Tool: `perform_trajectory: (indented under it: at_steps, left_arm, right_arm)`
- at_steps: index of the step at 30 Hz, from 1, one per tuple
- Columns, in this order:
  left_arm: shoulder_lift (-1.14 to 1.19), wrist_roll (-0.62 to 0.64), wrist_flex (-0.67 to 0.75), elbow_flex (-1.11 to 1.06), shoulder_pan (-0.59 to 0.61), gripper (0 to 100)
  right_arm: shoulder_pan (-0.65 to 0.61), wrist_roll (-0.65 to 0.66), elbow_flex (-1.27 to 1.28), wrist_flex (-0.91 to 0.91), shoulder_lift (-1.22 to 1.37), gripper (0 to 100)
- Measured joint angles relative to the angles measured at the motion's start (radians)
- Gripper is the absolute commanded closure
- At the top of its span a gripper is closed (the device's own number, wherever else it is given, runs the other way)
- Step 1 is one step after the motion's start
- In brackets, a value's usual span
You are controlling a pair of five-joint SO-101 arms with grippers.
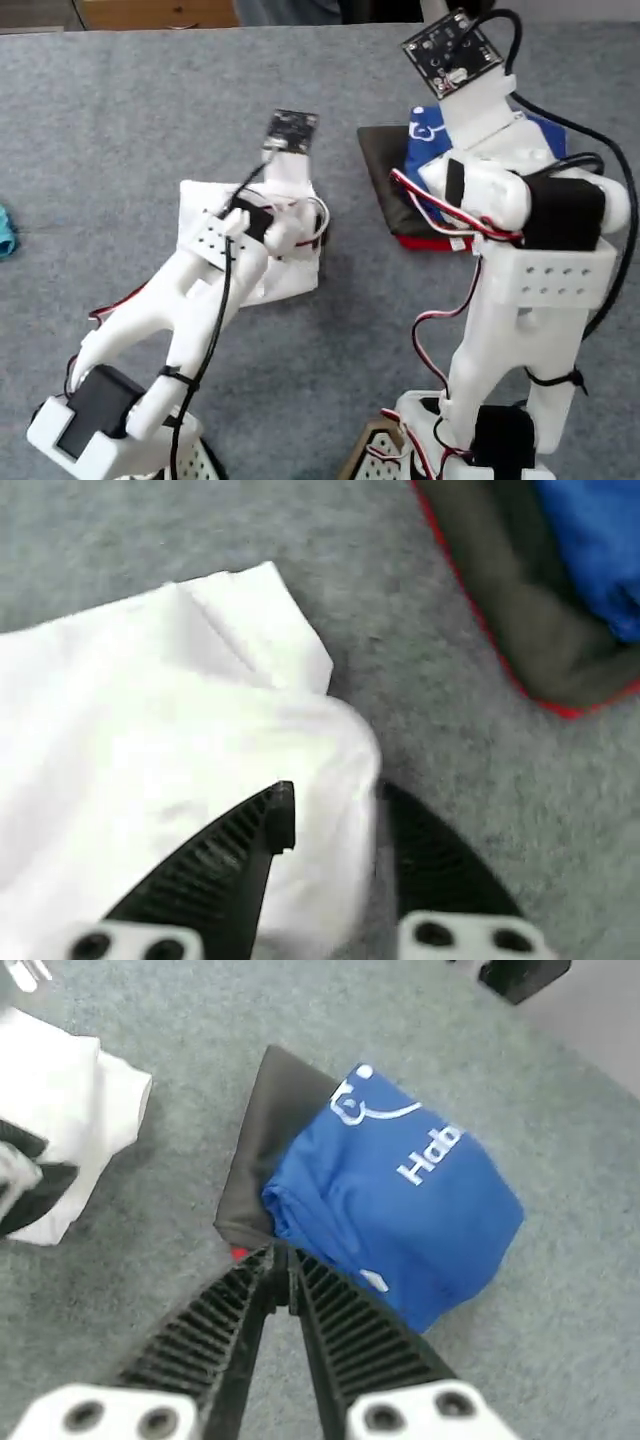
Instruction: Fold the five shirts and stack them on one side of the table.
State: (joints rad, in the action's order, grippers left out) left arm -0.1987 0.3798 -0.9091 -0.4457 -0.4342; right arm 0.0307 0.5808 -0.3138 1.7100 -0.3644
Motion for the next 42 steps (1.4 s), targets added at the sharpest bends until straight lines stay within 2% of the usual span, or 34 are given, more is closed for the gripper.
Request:
perform_trajectory:
  at_steps: [2, 5, 7, 10, 13, 16, 19, 23, 26, 28, 35, 42]
  left_arm:
    - [0.002, 0.084, -0.002, 0.023, 0.037, 68]
    - [0.002, 0.081, -0.064, 0.118, 0.1, 73]
    - [0.002, 0.032, -0.147, 0.206, 0.157, 81]
    - [0.002, -0.029, -0.261, 0.35, 0.284, 97]
    - [0.002, -0.068, -0.324, 0.437, 0.463, 96]
    - [0.003, -0.146, -0.333, 0.402, 0.638, 97]
    - [0.003, -0.215, -0.242, 0.262, 0.776, 97]
    - [0.003, -0.238, 0.048, -0.068, 0.961, 97]
    - [0.003, -0.242, 0.281, -0.307, 1.007, 97]
    - [0.003, -0.242, 0.358, -0.367, 1.014, 97]
    - [0.006, -0.242, 0.404, -0.374, 1.025, 97]
    - [0.006, -0.242, 0.404, -0.374, 1.023, 97]
  right_arm:
    - [-0.005, 0.0, 0.046, -0.018, 0.0, 98.4]
    - [-0.031, 0.0, 0.114, -0.048, 0.0, 98.4]
    - [-0.051, -0.003, 0.158, -0.066, 0.0, 98.4]
    - [-0.106, -0.006, 0.23, -0.095, 0.0, 98.1]
    - [-0.196, -0.006, 0.318, -0.127, 0.0, 98.1]
    - [-0.296, -0.006, 0.404, -0.206, 0.0, 98.1]
    - [-0.388, -0.035, 0.485, -0.316, 0.006, 98.1]
    - [-0.46, -0.173, 0.559, -0.468, 0.074, 98.1]
    - [-0.466, -0.233, 0.559, -0.572, 0.18, 98.0]
    - [-0.477, -0.27, 0.559, -0.631, 0.265, 98.0]
    - [-0.519, -0.382, 0.402, -0.703, 0.612, 98.3]
    - [-0.525, -0.385, 0.104, -0.528, 0.838, 98.4]
